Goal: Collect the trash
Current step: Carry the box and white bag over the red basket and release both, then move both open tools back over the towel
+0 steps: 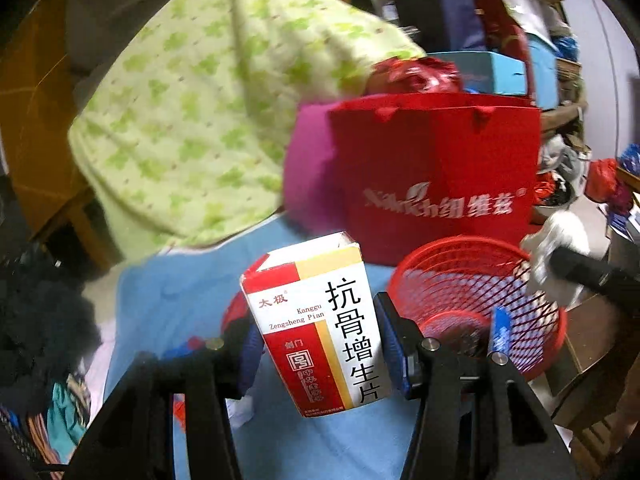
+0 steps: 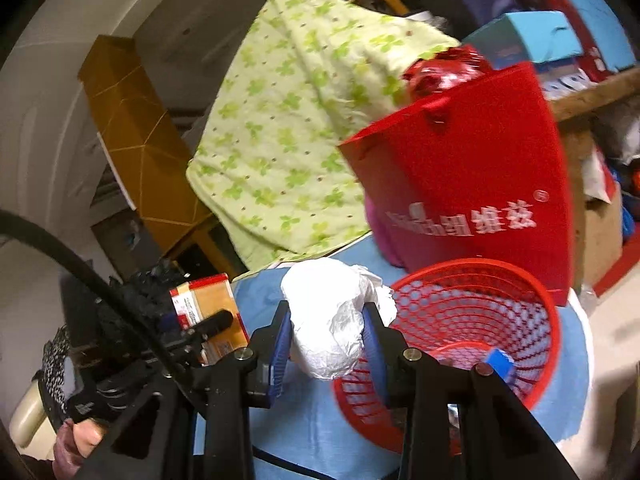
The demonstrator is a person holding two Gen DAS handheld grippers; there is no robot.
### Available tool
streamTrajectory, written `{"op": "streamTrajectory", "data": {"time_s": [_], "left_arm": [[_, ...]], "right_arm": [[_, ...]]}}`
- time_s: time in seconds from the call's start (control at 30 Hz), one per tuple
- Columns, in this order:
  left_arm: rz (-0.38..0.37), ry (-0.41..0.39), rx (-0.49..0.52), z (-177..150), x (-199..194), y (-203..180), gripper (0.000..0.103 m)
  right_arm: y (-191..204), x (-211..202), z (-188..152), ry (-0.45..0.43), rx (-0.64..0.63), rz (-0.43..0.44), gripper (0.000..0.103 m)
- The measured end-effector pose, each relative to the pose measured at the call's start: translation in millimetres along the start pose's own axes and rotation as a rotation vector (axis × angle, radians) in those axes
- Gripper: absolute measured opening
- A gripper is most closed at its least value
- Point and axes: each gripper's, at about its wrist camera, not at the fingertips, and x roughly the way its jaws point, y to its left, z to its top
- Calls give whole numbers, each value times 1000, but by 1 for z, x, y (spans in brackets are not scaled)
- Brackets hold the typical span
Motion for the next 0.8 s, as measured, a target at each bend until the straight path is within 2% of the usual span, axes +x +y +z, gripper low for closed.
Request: {"op": "streamTrajectory", "data": {"time_s": [0.13,0.27,0.33,0.4,0.43,0.53,0.67,0.8], "left_arm": [[-53,-7,16,14,7,-24,55],[-158,11,-10,20,23,-39,57],[-216,35,-34,20,36,-41,60],[-278,49,-54,16,45,-42,72],[-289,54,-59,13,49,-41,75],[-284,56,-54,6,50,-38,75],[-221,50,-58,0,40,-24,76],[-89,28,-46,-7,24,-4,76]], "right_arm": [[-28,-9,0,-16,64,-17,39],[-48,-8,-1,-12,109,-29,39],[-62,-4,-4,3,152,-24,47],[-72,-1,-6,4,185,-16,60],[-74,0,-8,4,195,-14,64],[-76,0,-8,-8,201,-20,64],[-60,-8,-4,-45,143,-4,64],[-33,-7,-1,-49,80,25,64]]}}
